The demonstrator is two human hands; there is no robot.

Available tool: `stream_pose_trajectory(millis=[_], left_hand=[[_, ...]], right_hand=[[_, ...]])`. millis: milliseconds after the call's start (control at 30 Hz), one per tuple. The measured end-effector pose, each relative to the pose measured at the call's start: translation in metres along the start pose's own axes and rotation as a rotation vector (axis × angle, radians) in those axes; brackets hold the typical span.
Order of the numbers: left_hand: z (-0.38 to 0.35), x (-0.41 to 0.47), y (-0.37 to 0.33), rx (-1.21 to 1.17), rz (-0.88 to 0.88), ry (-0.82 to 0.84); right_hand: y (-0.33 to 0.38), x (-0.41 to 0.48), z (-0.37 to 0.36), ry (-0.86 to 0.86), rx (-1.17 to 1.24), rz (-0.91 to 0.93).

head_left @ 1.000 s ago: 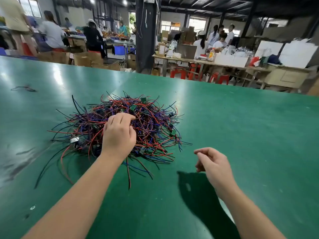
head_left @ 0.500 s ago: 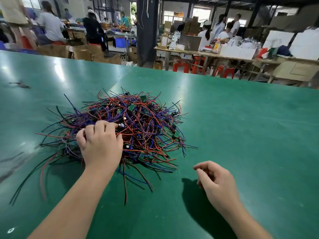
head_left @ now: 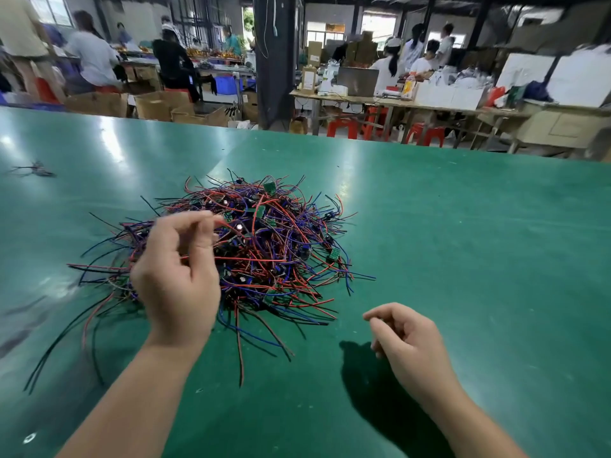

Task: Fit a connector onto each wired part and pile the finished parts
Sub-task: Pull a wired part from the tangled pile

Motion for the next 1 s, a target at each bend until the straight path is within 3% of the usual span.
stream_pose_trajectory(millis=[100, 200, 267, 333, 433, 533, 600, 667, 733, 767, 867, 1000], left_hand=[[-0.022, -0.016, -0.033, -0.193, -0.058, 0.151], [-0.048, -0.047, -0.069, -0.323, -0.228, 0.442], [-0.065, -0.073, -0.092, -0.405, -0.382, 0.681], [-0.074, -0.093, -0.105, -0.441, -0.473, 0.855], [-0.077, -0.099, -0.107, -0.497, -0.431, 0.941], [-0.075, -0.088, -0.091, -0.508, -0.238, 0.834], [-0.075, -0.083, -0.067, -0.317, -0.036, 0.734], [-0.077, -0.085, -0.036, -0.235, 0.376, 0.723], [-0.083, -0.098, -0.015, -0.391, 0.865, 0.732], [-0.086, -0.102, -0.013, -0.494, 1.005, 0.742], [-0.091, -0.101, -0.018, -0.801, 1.134, 0.702], [-0.088, -0.09, -0.034, -1.075, 1.143, 0.597]], right_hand=[[0.001, -0.002, -0.005, 0.112, 0.289, -0.134], [0.001, -0.007, -0.026, 0.356, 0.642, -0.373], [0.003, -0.012, -0.037, 0.486, 0.712, -0.438], [0.003, -0.013, -0.039, 0.512, 0.743, -0.42], [0.001, -0.011, -0.035, 0.449, 0.702, -0.372], [-0.005, -0.008, -0.031, 0.372, 0.734, -0.377], [-0.007, -0.006, -0.025, 0.336, 0.711, -0.384], [-0.003, -0.007, -0.018, 0.343, 0.727, -0.374], [0.003, -0.011, -0.015, 0.4, 0.761, -0.36], [0.007, -0.015, -0.016, 0.441, 0.771, -0.354], [0.014, -0.027, -0.025, 0.558, 0.741, -0.343], [0.017, -0.036, -0.036, 0.583, 0.636, -0.342]])
Point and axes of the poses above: each hand's wrist, its own x-axis towards the middle knuckle, its own z-axis out of the back of the hand, y = z × x, the point moved 6 cm from there along x, towards the middle knuckle, and after that the axes turned 11 degrees about -z, right-handed, at the moved point
